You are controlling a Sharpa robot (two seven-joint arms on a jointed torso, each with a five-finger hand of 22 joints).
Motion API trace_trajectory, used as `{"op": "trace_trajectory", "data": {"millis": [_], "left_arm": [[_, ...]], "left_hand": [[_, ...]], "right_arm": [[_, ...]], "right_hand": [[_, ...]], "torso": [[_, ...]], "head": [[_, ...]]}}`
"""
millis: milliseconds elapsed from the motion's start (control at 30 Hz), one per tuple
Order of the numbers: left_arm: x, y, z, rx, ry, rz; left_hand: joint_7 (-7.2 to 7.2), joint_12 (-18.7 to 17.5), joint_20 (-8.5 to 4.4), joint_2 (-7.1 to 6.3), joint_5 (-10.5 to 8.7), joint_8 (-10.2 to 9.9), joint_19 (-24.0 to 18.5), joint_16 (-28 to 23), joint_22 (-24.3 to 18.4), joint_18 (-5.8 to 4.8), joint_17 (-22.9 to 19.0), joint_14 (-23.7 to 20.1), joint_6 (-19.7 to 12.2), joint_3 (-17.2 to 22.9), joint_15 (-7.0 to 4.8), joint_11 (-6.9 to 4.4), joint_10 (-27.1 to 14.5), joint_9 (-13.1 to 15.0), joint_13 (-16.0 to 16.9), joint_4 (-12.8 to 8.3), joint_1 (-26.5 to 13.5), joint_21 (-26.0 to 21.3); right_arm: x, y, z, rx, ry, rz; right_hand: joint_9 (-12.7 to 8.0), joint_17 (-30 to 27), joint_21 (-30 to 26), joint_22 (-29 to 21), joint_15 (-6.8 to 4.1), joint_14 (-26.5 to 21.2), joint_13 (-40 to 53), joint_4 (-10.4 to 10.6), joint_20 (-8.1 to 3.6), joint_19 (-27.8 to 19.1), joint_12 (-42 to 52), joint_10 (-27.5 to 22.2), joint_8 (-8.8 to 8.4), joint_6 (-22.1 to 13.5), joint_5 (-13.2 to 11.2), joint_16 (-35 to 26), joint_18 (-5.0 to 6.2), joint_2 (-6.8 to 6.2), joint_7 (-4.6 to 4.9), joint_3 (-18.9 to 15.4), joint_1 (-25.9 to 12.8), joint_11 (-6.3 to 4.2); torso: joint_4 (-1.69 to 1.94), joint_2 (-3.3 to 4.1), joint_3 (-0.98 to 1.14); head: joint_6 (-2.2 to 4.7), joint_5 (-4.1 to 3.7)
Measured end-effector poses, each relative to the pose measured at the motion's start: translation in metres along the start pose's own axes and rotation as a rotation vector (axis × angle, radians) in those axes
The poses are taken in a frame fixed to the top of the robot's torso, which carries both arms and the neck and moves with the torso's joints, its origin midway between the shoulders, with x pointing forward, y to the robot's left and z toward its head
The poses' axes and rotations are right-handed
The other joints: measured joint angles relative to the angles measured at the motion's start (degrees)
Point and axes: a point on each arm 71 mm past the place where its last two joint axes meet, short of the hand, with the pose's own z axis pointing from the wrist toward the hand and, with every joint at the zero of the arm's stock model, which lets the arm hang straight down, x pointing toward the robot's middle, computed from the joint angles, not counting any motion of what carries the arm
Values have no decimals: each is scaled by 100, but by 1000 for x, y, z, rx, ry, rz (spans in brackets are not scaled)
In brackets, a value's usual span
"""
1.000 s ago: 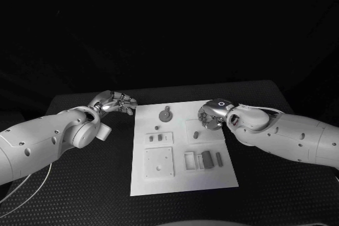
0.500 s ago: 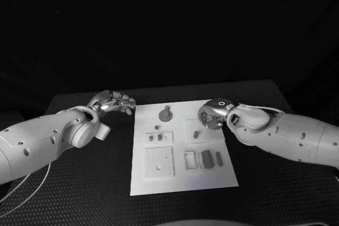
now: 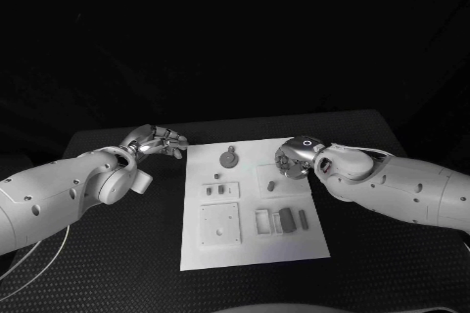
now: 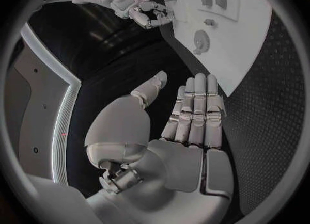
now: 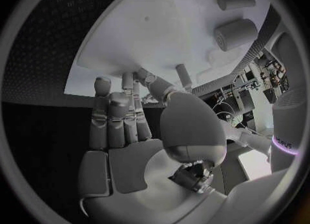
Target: Assemble the parts on the task board
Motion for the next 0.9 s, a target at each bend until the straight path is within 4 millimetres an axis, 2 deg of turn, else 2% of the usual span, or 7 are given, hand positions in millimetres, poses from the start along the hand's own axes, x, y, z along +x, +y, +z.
{"op": "trace_trajectory", "data": {"millis": [267, 900], "left_arm": [[-1, 1, 0, -2, -2, 1], [-2, 1, 0, -3, -6, 2]], "left_hand": [[0, 0, 0, 0, 0, 0, 0, 0, -6, 0, 8, 0, 0, 0, 0, 0, 0, 3, 0, 0, 0, 0], [-15, 0, 0, 0, 0, 0, 0, 0, -10, 0, 19, 0, -15, 0, 0, 0, 0, 7, 1, 0, 0, 0]], "right_arm": [[0, 1, 0, -3, -1, -8], [-1, 2, -3, 5, -10, 0]], "right_hand": [[6, 15, 0, 4, -19, 18, 37, 0, -22, 39, 2, 41, 47, 64, -5, 0, 7, 38, -27, 0, 39, -38], [7, 21, 0, 2, -30, 6, 62, -8, -20, 36, 0, 39, 47, 64, -23, 0, 7, 59, -25, -8, 61, -39]], "torso": [[0, 0, -2], [4, 1, -8]], "head": [[-9, -5], [-7, 35]]}}
